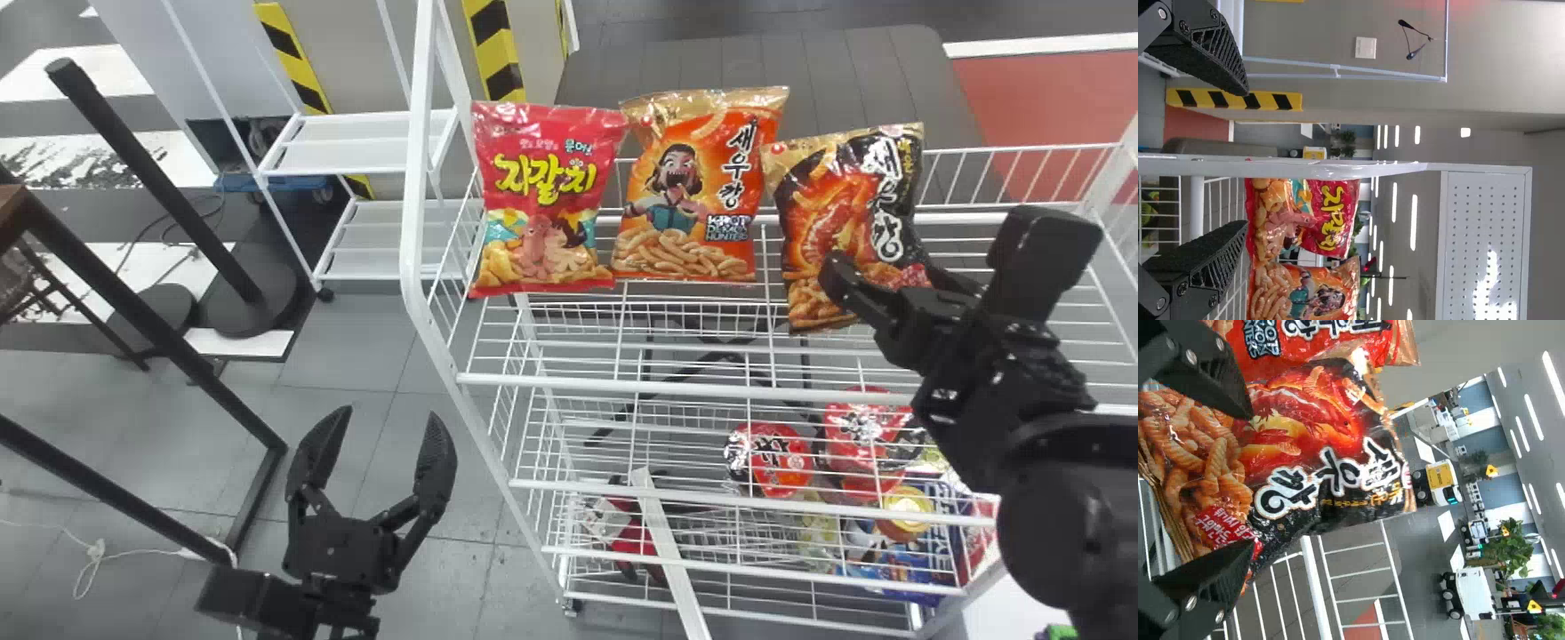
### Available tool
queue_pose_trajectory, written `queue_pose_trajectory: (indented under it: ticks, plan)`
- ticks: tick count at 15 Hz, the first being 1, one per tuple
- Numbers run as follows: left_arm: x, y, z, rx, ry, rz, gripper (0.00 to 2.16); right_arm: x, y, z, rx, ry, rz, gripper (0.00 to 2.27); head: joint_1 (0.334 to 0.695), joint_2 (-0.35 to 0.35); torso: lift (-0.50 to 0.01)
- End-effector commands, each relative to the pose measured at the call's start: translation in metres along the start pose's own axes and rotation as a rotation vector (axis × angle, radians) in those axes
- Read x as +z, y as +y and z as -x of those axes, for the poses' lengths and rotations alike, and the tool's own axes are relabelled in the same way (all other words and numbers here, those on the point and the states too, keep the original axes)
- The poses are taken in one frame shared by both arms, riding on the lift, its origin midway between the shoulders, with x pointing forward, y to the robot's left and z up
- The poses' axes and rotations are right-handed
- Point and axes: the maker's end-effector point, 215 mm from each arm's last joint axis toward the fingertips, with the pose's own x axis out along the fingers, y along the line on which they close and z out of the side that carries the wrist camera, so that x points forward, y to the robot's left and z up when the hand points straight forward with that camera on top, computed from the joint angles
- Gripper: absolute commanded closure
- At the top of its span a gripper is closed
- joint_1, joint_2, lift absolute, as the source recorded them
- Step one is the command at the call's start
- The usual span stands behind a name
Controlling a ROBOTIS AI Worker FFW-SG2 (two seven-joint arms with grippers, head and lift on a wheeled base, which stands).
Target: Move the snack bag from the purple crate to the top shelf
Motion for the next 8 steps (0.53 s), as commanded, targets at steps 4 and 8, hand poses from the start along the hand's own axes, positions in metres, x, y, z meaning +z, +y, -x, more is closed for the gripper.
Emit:
queue_pose_trajectory:
  ticks: [4, 8]
  plan:
    - [0.002, -0.005, 0.005, -0.006, -0.006, 0.003, 0.13, -0.011, -0.014, 0.01, -0.02, 0.035, 0.002, 0.11, 0.695, 0.168, 0.0]
    - [0.006, -0.004, 0.009, -0.003, -0.018, 0.004, 0.13, -0.023, -0.015, 0.009, -0.022, 0.089, 0.013, 1.31, 0.695, 0.166, 0.0]
